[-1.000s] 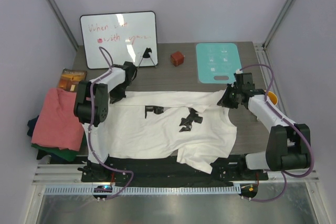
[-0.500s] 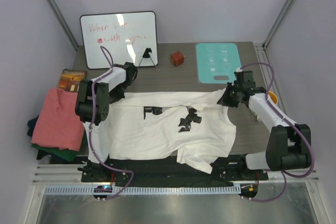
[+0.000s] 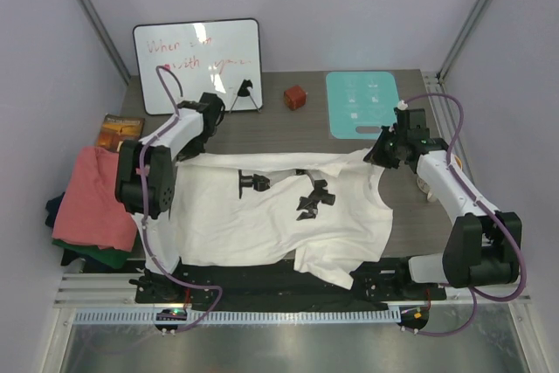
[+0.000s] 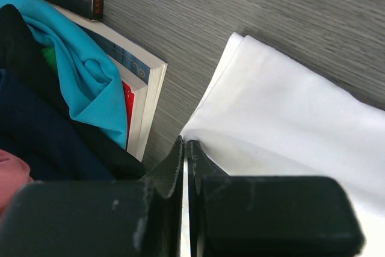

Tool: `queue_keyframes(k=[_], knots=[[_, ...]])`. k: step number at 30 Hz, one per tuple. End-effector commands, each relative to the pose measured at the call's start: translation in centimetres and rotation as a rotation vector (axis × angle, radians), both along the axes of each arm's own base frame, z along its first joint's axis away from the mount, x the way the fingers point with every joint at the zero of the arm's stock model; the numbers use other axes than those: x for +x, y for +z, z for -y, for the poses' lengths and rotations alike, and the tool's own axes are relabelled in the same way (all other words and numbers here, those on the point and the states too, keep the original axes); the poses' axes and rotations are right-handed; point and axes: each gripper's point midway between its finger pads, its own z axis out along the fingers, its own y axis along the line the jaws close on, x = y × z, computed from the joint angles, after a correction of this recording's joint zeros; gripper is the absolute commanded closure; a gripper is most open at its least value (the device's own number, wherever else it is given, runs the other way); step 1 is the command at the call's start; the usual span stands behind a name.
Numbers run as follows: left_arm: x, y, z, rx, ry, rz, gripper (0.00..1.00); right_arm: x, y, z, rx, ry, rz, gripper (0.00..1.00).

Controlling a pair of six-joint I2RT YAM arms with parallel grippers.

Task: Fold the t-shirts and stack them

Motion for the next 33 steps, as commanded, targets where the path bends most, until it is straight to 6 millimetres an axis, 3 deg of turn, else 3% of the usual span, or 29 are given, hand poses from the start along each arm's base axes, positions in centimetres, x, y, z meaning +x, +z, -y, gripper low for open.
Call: queue_keyframes(k=[1, 8, 14, 15, 17, 18, 20, 24, 26, 33], knots=[[0.7, 1.9, -0.6, 0.026, -0.013, 0.056, 1.00, 0.4, 2.1, 0.0, -0.004, 0.000, 0.051, 0.99], [-0.5, -1.6, 0.2, 0.001, -0.063, -0.097, 1.00, -0.9, 0.8, 0.1, -0.012, 0.008, 0.003, 0.99], [-0.8, -3.3, -0.1, 0.035, -0.036, -0.180, 1.00, -2.1, -1.1, 0.2, -0.015, 0.010, -0.067, 0.99], [-1.0, -3.8, -0.2, 0.049, -0.029, -0.202, 0.96, -2.2, -1.3, 0.2, -0.017, 0.009, -0.077, 0.99], [-1.2, -3.7, -0.6, 0.074, -0.024, -0.215, 0.89, -2.6, -2.1, 0.3, -0.021, 0.005, -0.106, 0.99], [-1.1, -3.3, -0.7, 0.083, -0.020, -0.200, 0.72, -2.7, -2.2, 0.4, -0.022, -0.001, -0.113, 0.99], [-1.0, -2.9, -0.8, 0.083, -0.019, -0.178, 0.61, -2.9, -2.5, 0.3, -0.020, 0.001, -0.130, 0.99], [-0.9, -2.1, -1.1, 0.094, -0.010, -0.142, 0.57, -3.0, -2.7, 0.2, -0.013, 0.000, -0.139, 0.99], [-0.8, -1.8, -1.1, 0.095, -0.004, -0.130, 0.53, -3.0, -2.6, 0.1, -0.008, 0.005, -0.138, 0.91], [-0.3, 0.0, -1.4, 0.105, 0.014, -0.053, 0.51, -4.0, -2.9, 0.9, -0.047, -0.017, -0.154, 0.91]])
